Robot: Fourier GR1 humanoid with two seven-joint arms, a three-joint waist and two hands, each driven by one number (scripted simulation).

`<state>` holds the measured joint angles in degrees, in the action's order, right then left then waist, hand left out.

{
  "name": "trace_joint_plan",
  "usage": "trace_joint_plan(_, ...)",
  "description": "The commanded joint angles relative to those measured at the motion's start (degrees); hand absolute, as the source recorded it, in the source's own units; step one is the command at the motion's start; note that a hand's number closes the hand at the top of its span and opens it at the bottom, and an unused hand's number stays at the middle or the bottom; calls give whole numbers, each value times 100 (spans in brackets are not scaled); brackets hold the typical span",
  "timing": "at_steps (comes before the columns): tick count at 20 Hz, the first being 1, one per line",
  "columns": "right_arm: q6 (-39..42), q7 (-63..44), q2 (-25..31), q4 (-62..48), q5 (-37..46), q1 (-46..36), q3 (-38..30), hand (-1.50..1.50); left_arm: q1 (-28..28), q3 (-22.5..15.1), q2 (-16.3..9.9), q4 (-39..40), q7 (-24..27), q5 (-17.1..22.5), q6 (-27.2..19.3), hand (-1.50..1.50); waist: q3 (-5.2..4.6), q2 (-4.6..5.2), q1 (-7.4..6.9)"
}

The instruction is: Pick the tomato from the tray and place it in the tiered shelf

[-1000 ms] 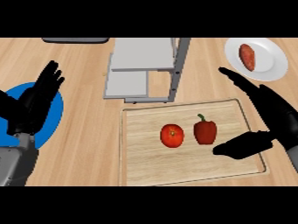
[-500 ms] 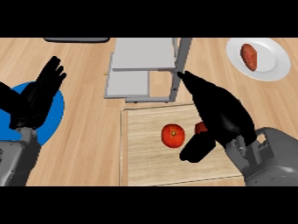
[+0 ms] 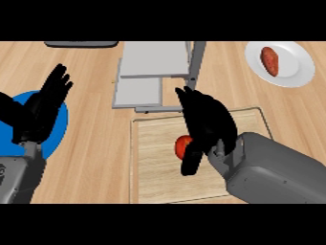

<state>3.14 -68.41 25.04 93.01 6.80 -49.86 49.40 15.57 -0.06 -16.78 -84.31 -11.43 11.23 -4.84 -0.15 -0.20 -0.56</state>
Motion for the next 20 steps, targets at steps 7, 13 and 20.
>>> trace_joint_plan(7, 521, -1474, -438, -110, 150, 74, 319, -150, 54, 171, -17, -13, -79, 46, 6, 0, 7, -14, 112)
trace_joint_plan(13, 273, -1351, -752, -334, 628, 481, 533, -150, -311, 9, 87, -395, -113, -121, -90, 0, 12, -19, 54)
trace_joint_plan(20, 293, -852, -701, -452, 1055, 958, 339, -150, -243, 280, -72, -150, -10, 97, 272, 0, 11, 1, 92)
